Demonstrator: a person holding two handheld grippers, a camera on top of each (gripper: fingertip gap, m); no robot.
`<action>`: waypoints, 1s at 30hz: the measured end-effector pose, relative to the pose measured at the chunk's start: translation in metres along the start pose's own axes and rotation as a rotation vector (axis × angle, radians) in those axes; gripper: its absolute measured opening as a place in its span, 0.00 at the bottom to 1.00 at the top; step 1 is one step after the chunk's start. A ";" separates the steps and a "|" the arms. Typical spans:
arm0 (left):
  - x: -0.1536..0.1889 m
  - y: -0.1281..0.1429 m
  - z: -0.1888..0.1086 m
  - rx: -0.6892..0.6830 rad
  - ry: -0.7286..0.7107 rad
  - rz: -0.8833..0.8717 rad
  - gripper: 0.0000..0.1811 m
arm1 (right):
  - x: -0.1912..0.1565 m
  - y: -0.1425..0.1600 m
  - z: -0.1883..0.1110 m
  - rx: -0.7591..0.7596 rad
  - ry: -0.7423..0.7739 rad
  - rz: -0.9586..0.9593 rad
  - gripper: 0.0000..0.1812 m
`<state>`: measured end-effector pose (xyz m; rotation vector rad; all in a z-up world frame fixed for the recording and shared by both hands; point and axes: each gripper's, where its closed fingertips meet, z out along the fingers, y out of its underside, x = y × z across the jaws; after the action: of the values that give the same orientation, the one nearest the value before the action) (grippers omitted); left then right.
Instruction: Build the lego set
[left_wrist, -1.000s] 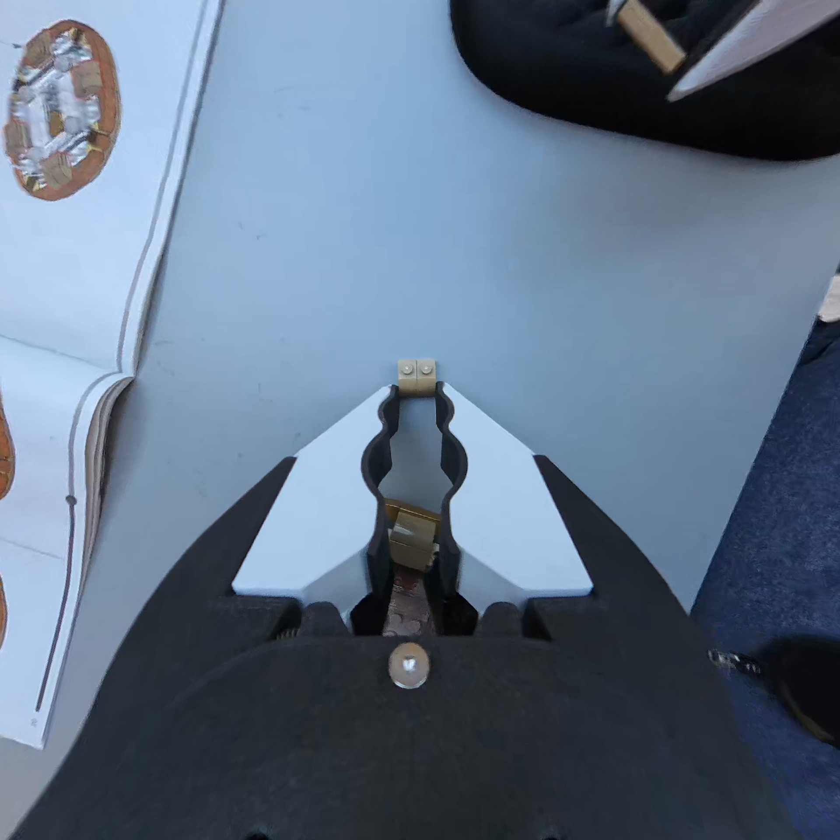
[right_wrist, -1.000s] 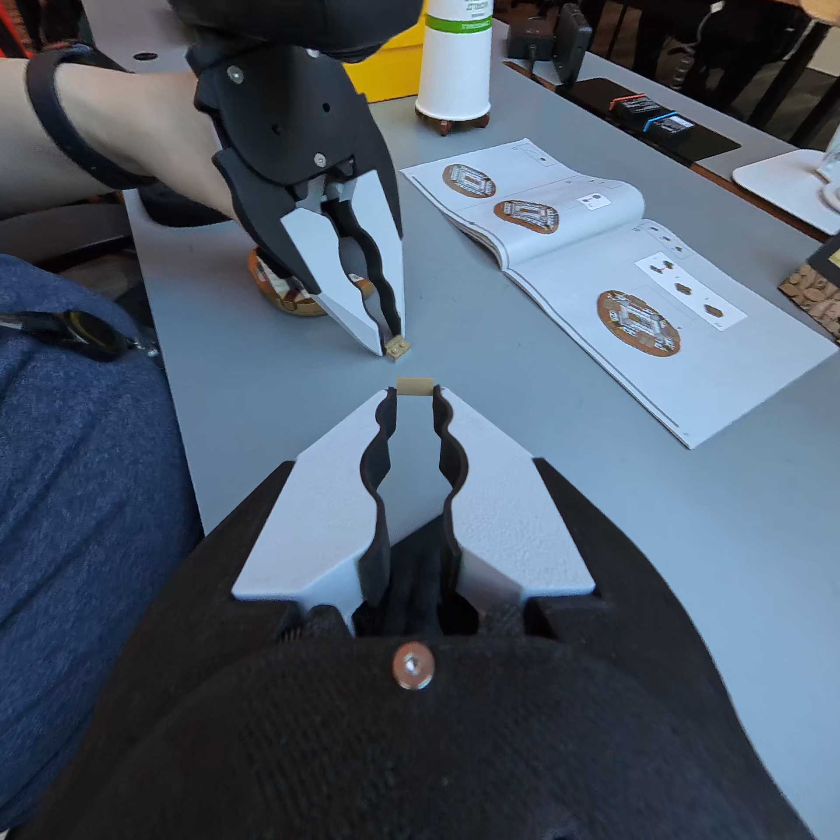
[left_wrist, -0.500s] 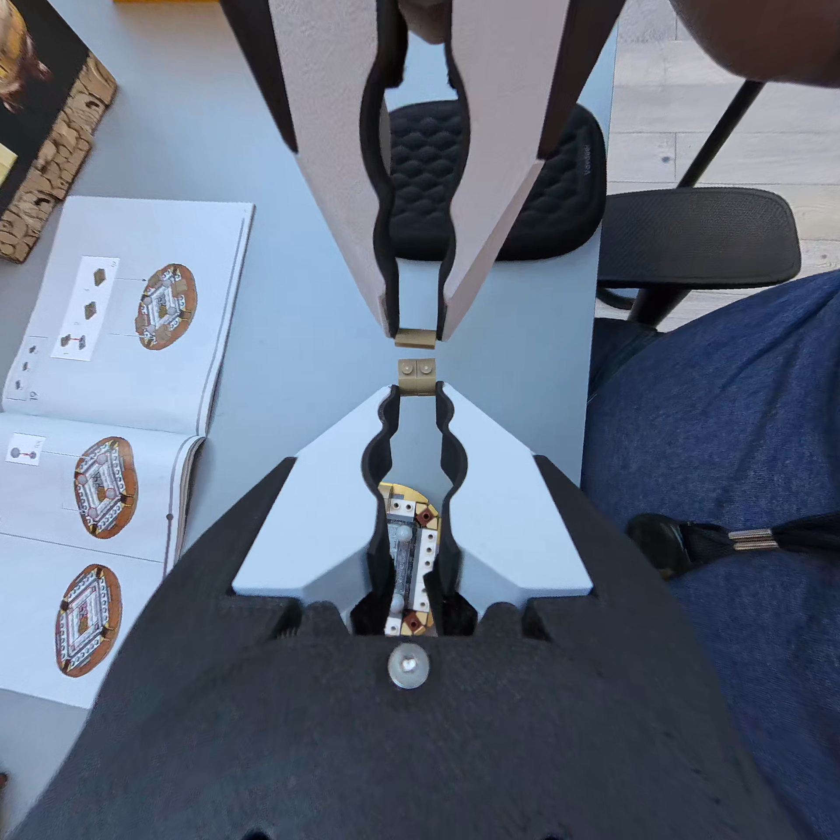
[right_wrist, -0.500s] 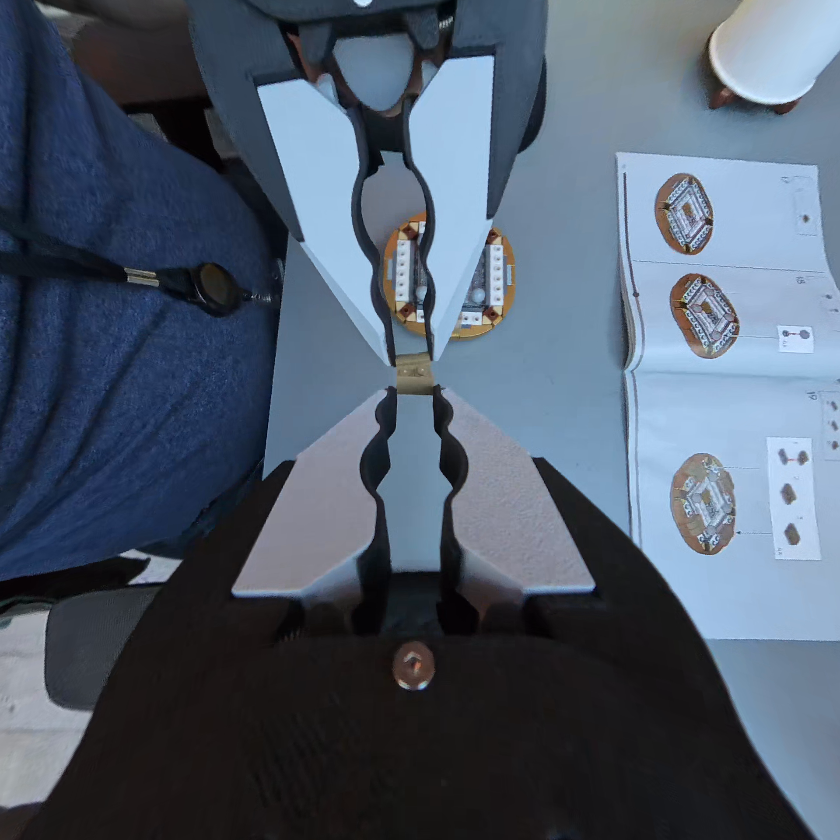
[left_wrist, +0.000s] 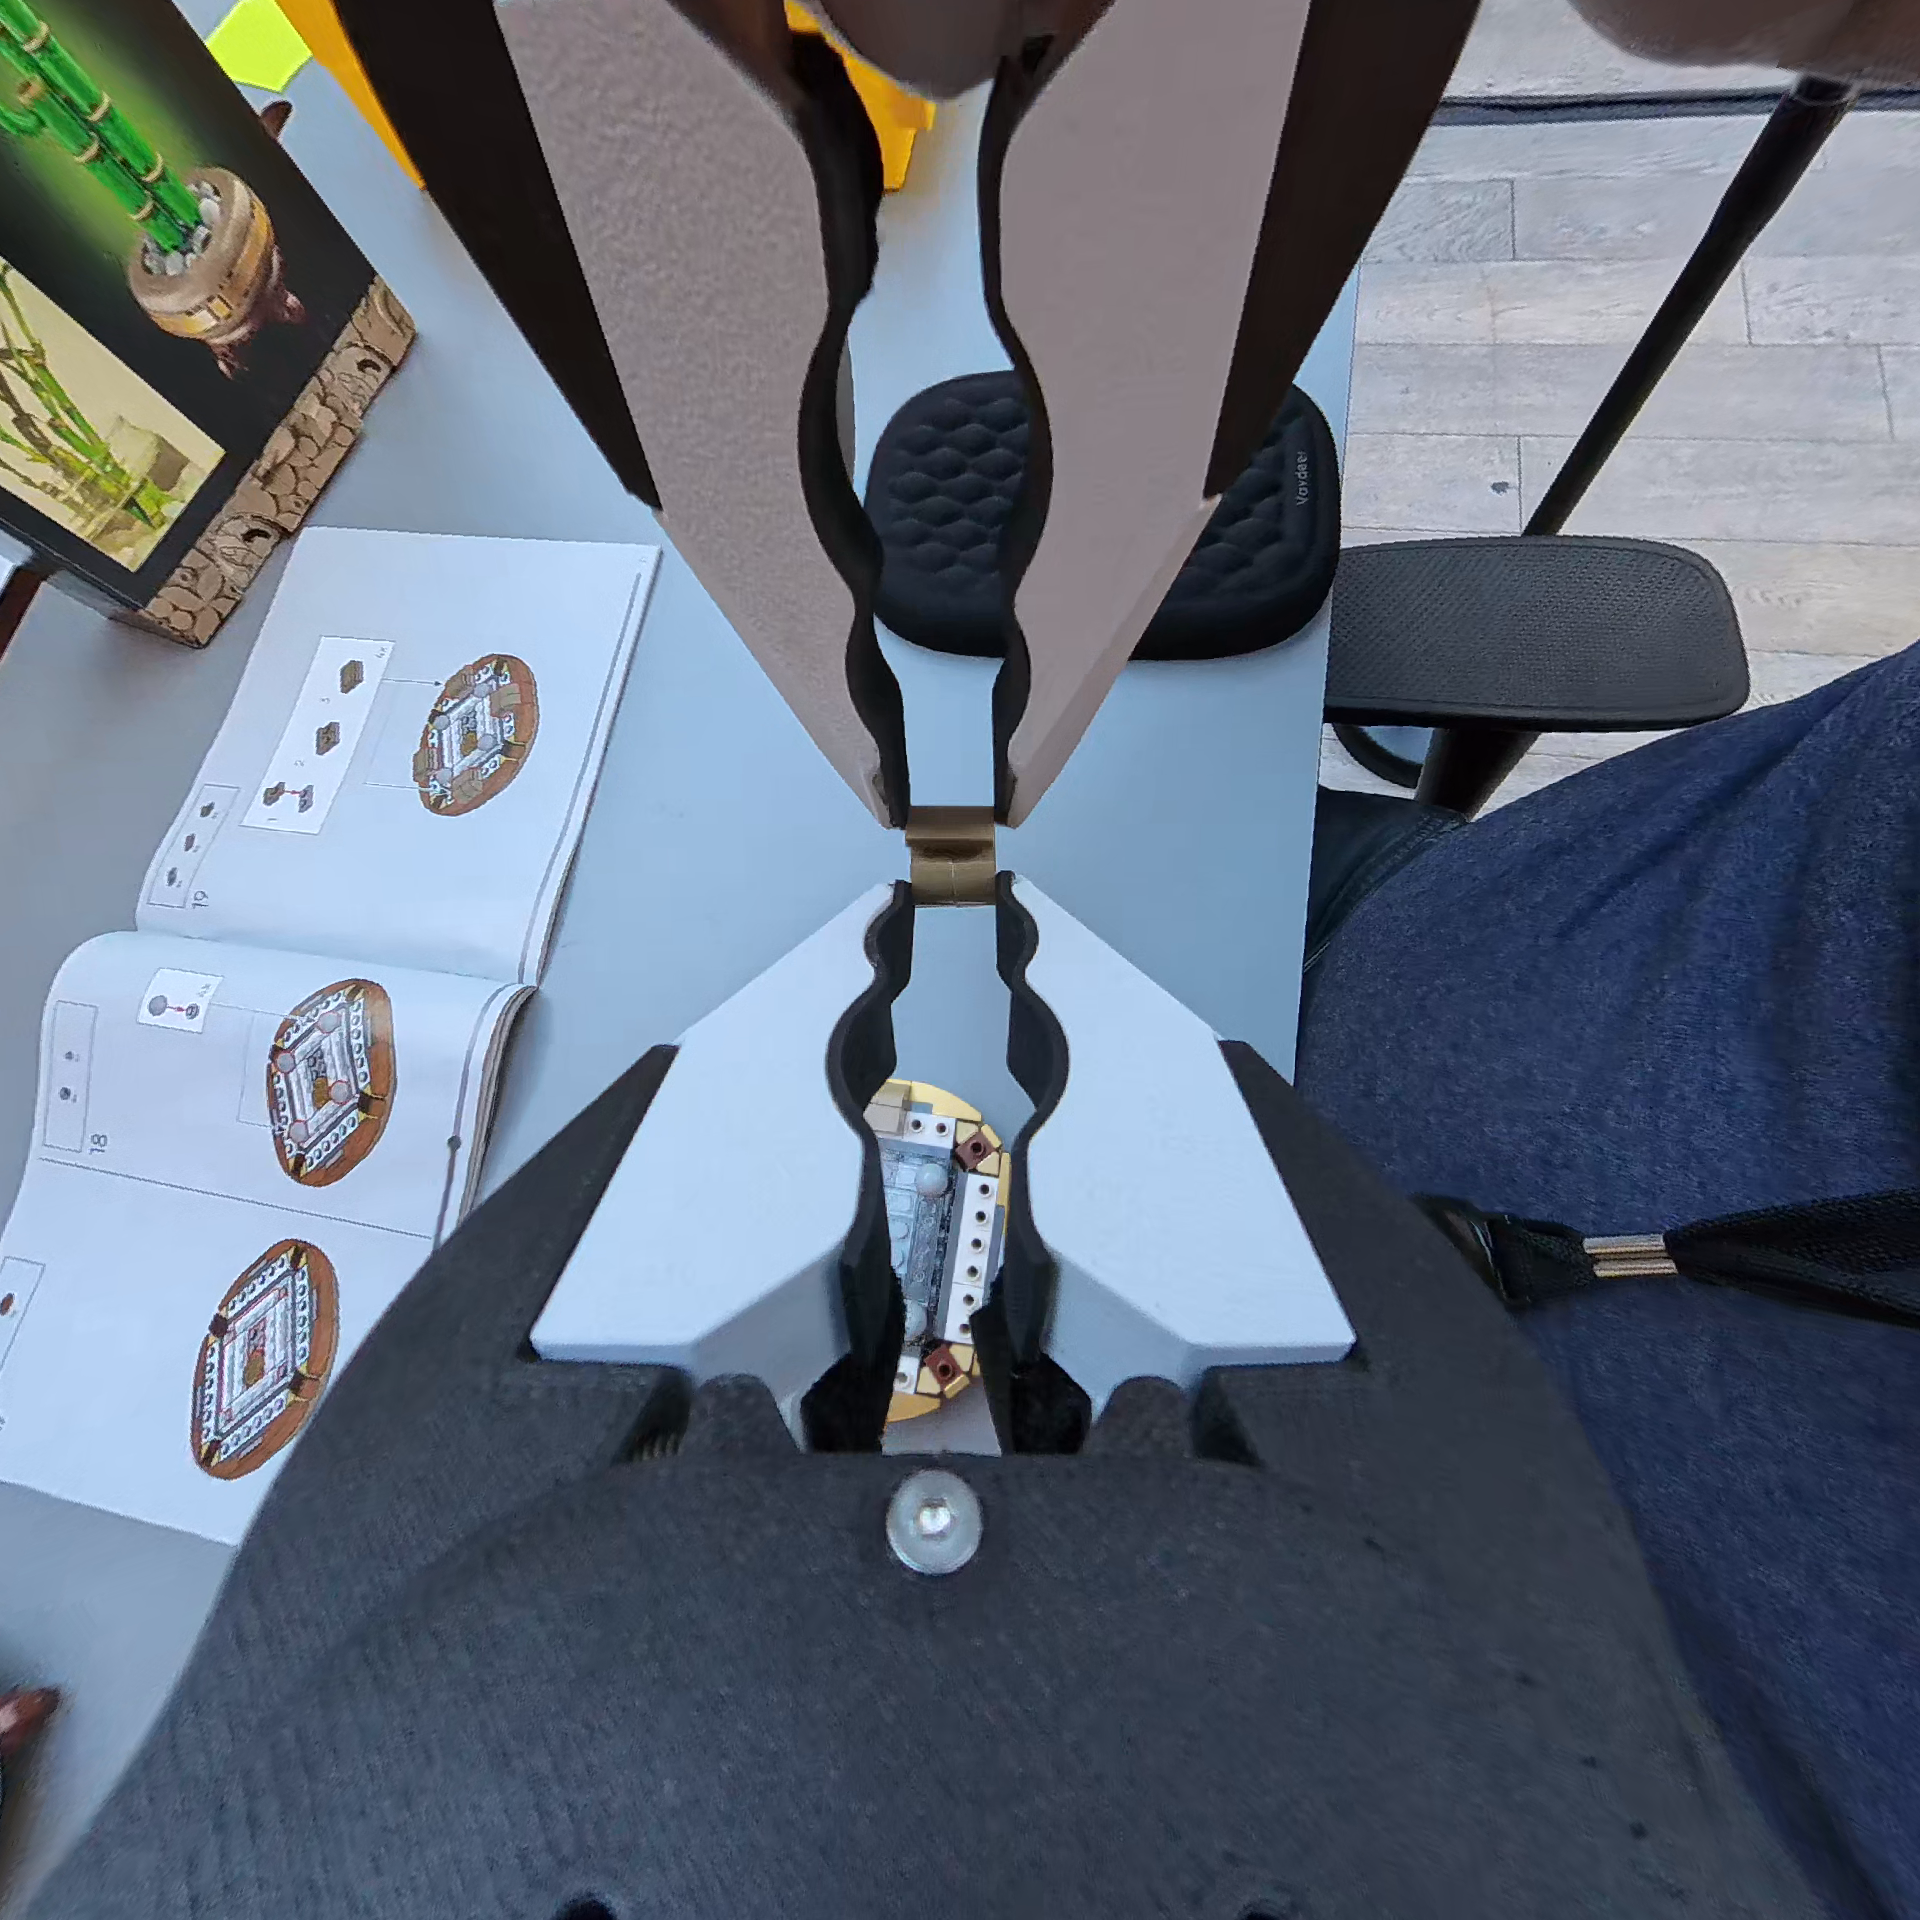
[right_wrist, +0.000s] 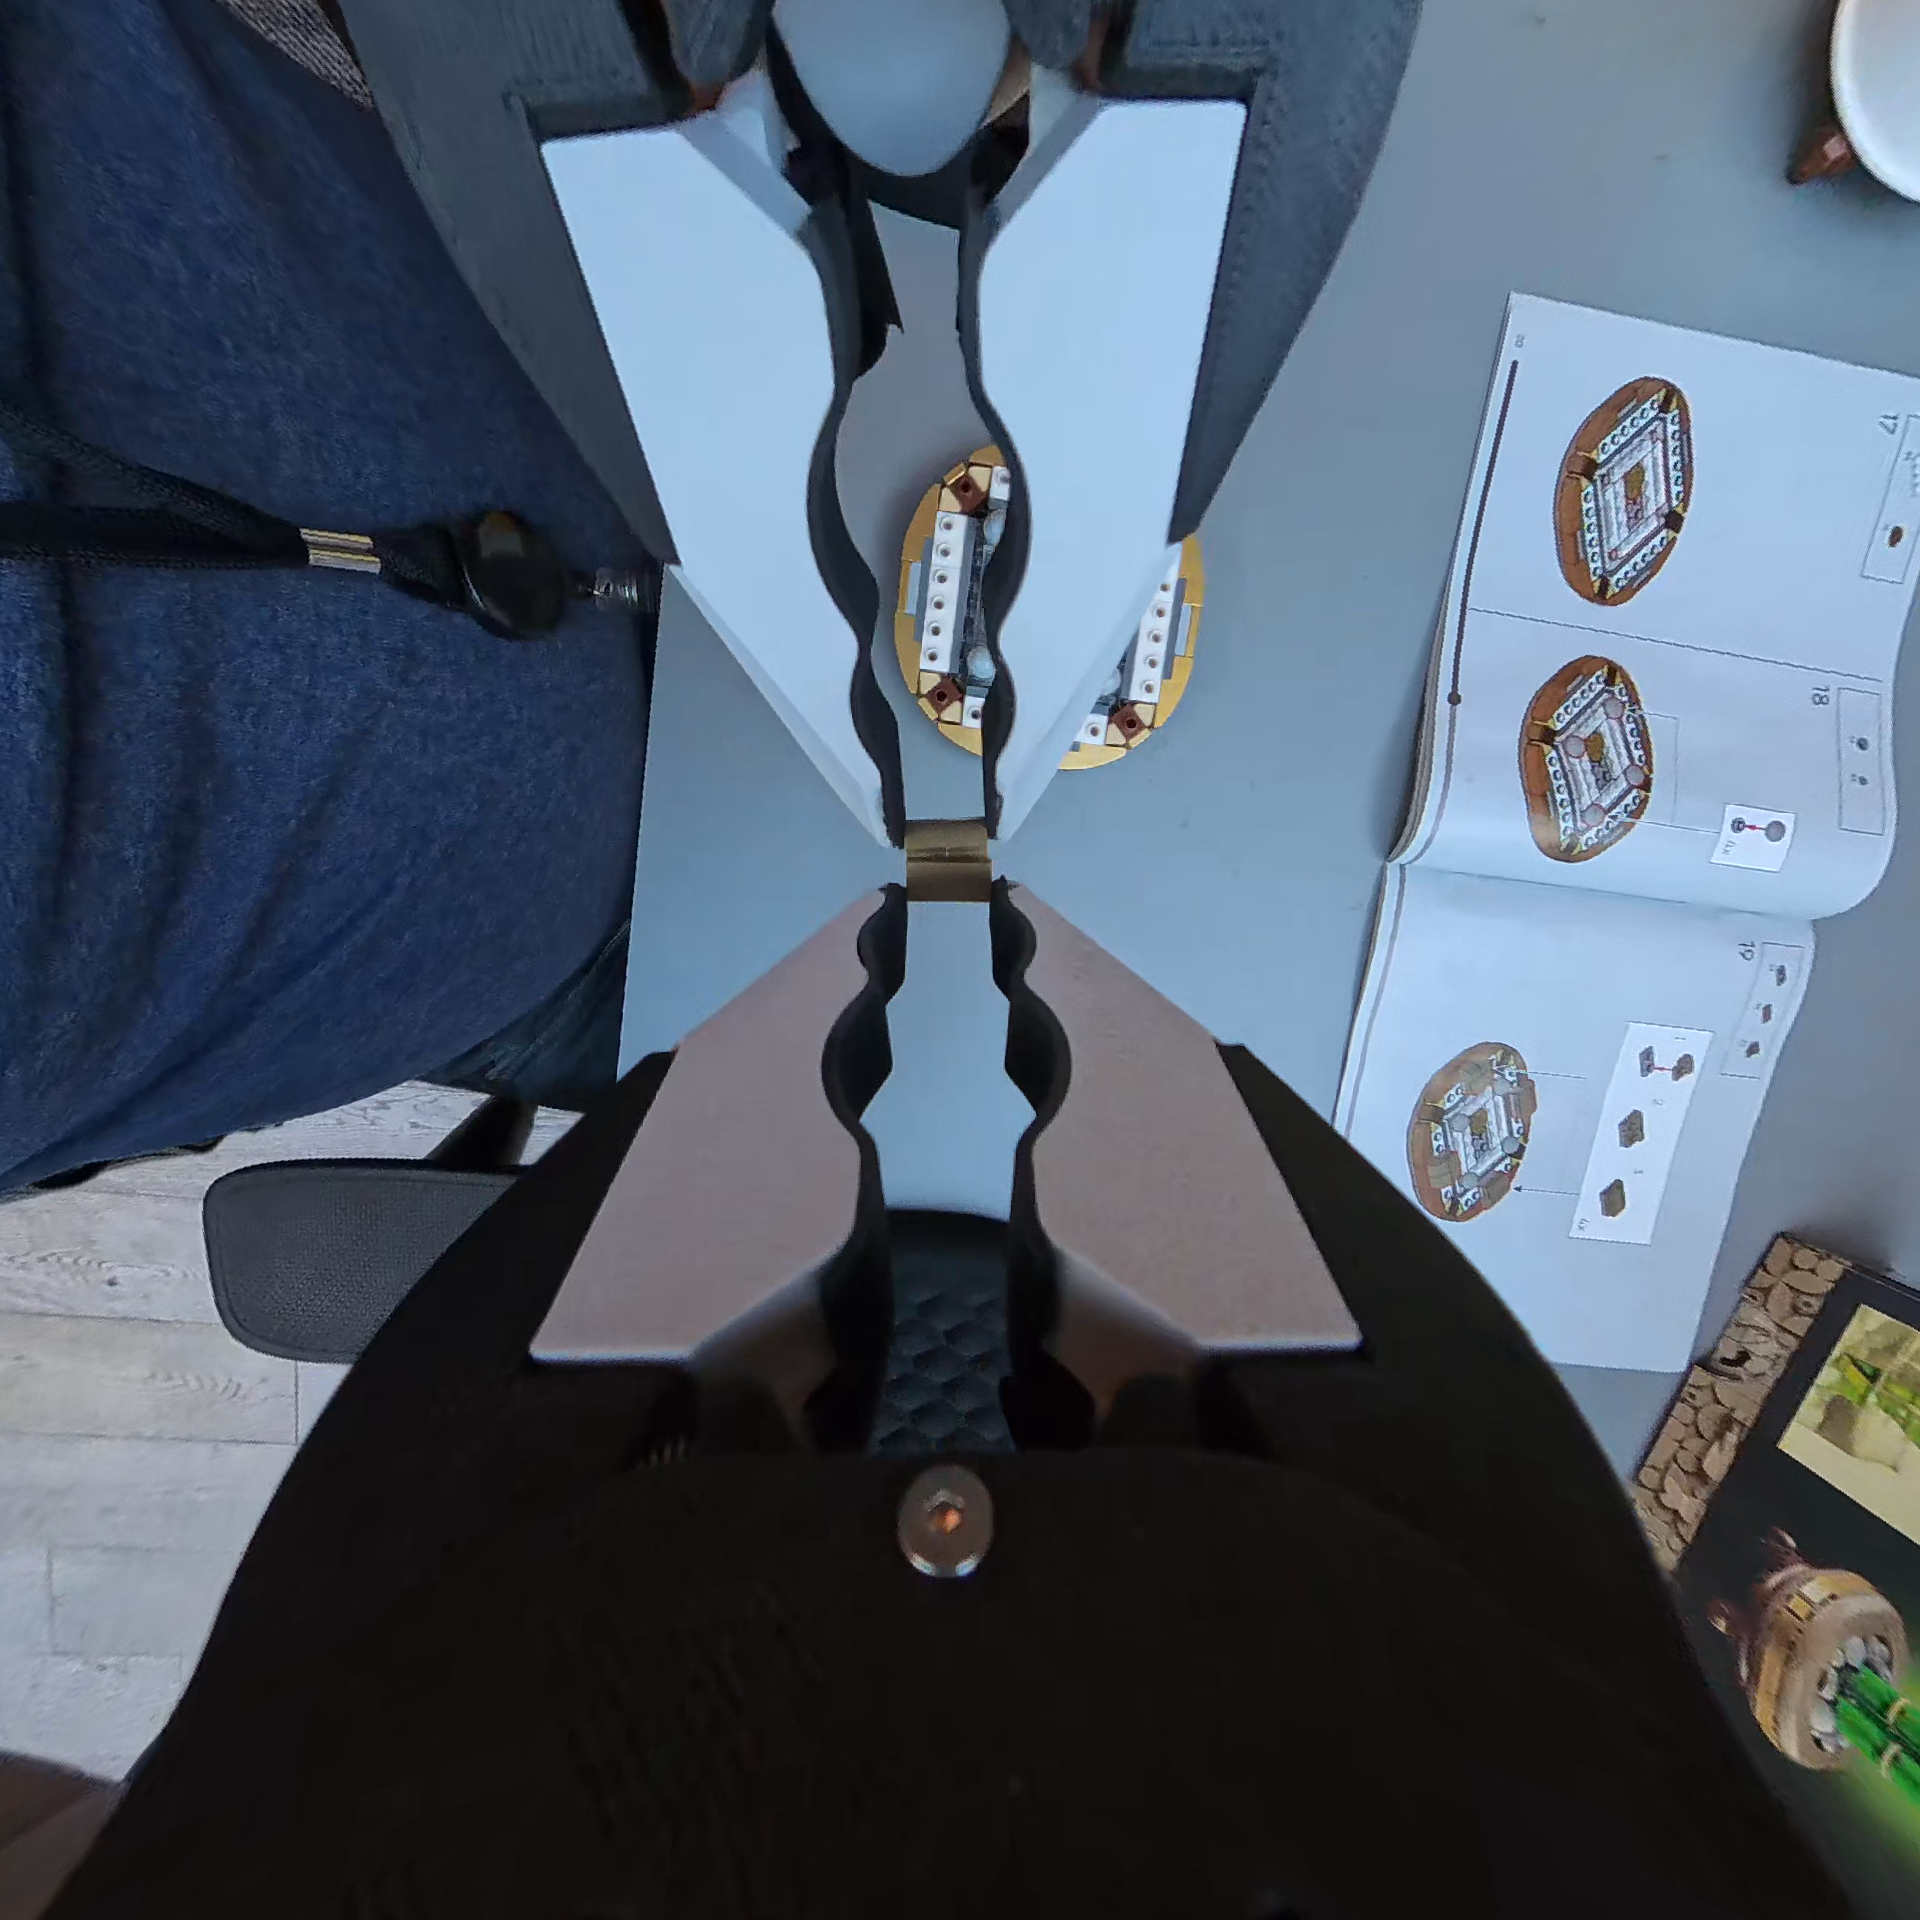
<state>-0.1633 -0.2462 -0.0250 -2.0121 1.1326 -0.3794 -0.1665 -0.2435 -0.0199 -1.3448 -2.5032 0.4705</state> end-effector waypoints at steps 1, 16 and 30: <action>-0.001 -0.001 -0.001 0.003 0.000 -0.001 0.08 | 0.001 -0.002 -0.001 -0.008 0.000 -0.003 0.08; -0.004 -0.007 -0.017 0.078 -0.017 -0.018 0.08 | 0.004 -0.015 -0.006 -0.072 -0.006 -0.027 0.09; -0.006 -0.007 -0.027 0.152 -0.002 -0.071 0.08 | 0.004 -0.030 -0.027 0.201 -0.003 0.074 0.18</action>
<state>-0.1785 -0.2521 -0.0012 -1.9218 1.0026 -0.4853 -0.1811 -0.2519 0.0171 -1.3609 -2.3417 0.7186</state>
